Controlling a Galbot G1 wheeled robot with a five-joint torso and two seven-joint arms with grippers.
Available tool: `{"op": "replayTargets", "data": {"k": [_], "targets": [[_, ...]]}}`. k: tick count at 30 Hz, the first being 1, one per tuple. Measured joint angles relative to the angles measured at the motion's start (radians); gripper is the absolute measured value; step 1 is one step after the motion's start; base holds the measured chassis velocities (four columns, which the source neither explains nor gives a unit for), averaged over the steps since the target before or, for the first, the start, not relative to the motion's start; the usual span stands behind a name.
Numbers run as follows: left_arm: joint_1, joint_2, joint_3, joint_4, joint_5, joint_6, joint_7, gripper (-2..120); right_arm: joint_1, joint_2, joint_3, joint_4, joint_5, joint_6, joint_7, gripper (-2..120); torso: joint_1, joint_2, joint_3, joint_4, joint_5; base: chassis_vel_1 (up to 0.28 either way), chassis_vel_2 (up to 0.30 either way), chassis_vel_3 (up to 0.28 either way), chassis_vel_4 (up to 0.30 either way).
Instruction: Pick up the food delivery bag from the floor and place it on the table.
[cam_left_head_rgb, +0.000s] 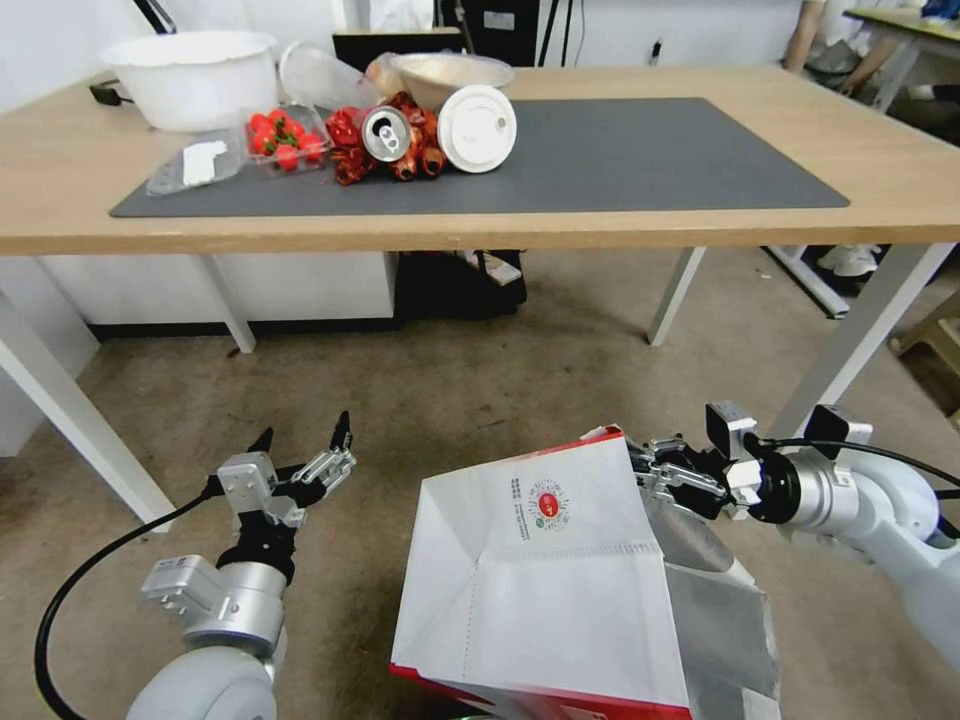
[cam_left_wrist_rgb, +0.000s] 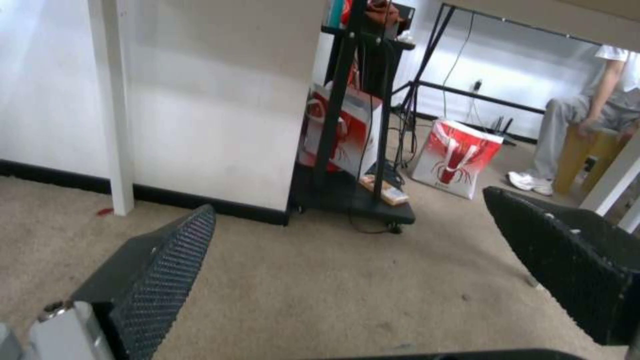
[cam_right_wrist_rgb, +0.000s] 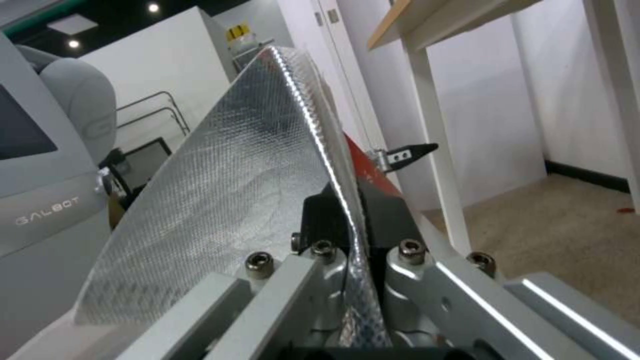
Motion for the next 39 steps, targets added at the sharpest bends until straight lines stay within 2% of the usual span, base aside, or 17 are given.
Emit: {"op": "replayTargets", "data": {"k": [11,17,39], "targets": [[0.0,0.006,-0.007,-0.006,-0.001,0.011,-0.001,100,-0.01,-0.002,0.015,0.008,-0.002,0.001,-0.001,0,0.005,0.032,0.028,0.0,0.0,0.0,0.0,0.0,0.0],[-0.001,0.01,-0.002,-0.002,-0.001,0.013,-0.005,100,-0.02,0.003,0.019,0.015,-0.012,0.001,0.0,0,0.014,0.074,0.061,0.0,0.0,0.0,0.0,0.0,0.0],[-0.014,0.016,-0.003,0.007,-0.005,0.016,-0.011,100,-0.006,0.003,0.007,0.01,-0.014,0.002,-0.003,0,0.038,0.161,0.123,0.0,0.0,0.0,0.0,0.0,0.0]]}}
